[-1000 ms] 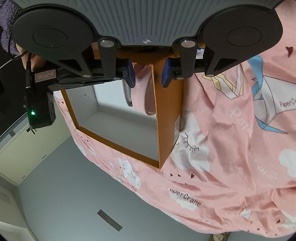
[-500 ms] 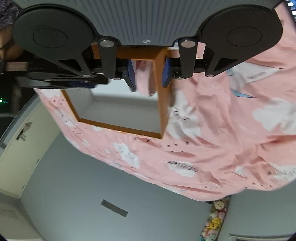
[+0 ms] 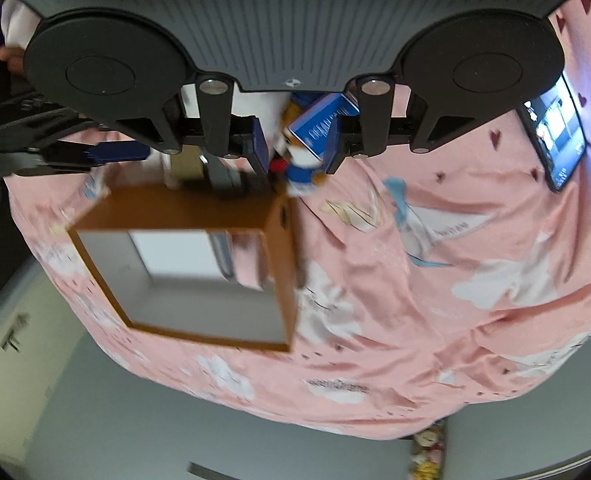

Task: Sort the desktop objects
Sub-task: 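Withdraw both tools from the box back toward the remaining items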

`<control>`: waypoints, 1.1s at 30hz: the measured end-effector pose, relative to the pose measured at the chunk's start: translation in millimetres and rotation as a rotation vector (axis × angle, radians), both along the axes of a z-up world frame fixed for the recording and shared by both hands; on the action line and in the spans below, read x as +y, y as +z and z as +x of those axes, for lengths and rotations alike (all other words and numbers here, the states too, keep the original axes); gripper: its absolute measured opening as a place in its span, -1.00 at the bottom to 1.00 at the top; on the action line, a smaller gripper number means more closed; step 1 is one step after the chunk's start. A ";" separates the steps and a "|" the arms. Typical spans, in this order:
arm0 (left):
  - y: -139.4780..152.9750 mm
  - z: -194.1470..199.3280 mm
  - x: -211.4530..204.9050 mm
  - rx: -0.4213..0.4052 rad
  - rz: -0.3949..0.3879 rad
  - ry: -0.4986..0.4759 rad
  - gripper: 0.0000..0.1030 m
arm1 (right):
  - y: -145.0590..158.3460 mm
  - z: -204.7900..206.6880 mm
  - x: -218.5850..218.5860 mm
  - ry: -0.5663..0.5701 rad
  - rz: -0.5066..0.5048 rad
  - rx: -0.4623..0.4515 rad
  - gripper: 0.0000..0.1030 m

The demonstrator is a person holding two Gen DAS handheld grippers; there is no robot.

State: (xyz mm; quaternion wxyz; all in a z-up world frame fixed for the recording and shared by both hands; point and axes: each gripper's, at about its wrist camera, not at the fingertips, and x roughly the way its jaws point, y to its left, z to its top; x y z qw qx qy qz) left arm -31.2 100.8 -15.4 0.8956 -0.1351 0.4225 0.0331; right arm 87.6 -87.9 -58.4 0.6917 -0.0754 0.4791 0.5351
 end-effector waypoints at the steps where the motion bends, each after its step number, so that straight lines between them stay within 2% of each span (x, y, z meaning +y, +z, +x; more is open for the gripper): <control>1: -0.8 -2.1 -4.9 0.004 0.002 -0.026 0.00 | -4.6 0.0 -3.1 -0.006 -0.015 0.015 0.49; 2: -2.0 -3.4 -9.5 0.006 0.004 -0.047 0.07 | -8.3 -0.2 -5.8 -0.012 -0.026 0.031 0.48; 4: -6.1 -4.4 -17.6 0.022 0.009 -0.084 0.07 | -16.0 1.0 -13.8 -0.016 -0.032 0.091 0.48; 7: -13.0 -3.0 -21.9 0.052 0.007 -0.085 0.08 | -26.3 -0.4 -16.9 0.010 -0.015 0.191 0.48; 13: -17.9 -2.0 -18.4 0.081 -0.062 -0.081 0.13 | -37.5 -7.4 1.5 0.057 0.011 0.265 0.54; 17: -22.2 -0.3 -12.2 0.101 -0.140 -0.055 0.13 | -47.8 -3.7 13.2 0.072 0.027 0.319 0.57; 18: -23.0 -0.2 -11.0 0.104 -0.152 -0.049 0.13 | -49.3 -3.1 13.8 0.074 0.037 0.334 0.49; 19: -22.6 -0.3 -11.3 0.104 -0.151 -0.049 0.13 | -51.0 -2.2 13.5 0.079 0.049 0.355 0.24; 21: -21.6 -0.2 -10.7 0.097 -0.131 -0.055 0.13 | -51.1 -0.9 9.3 0.088 0.080 0.397 0.05; 27: -5.7 5.0 -1.9 0.060 -0.088 -0.041 0.13 | -21.3 -9.0 -6.0 0.094 0.097 0.263 -0.24; 33: -6.2 28.9 10.0 0.092 -0.069 -0.073 0.13 | 21.1 -3.0 -40.9 0.060 0.103 0.099 -0.26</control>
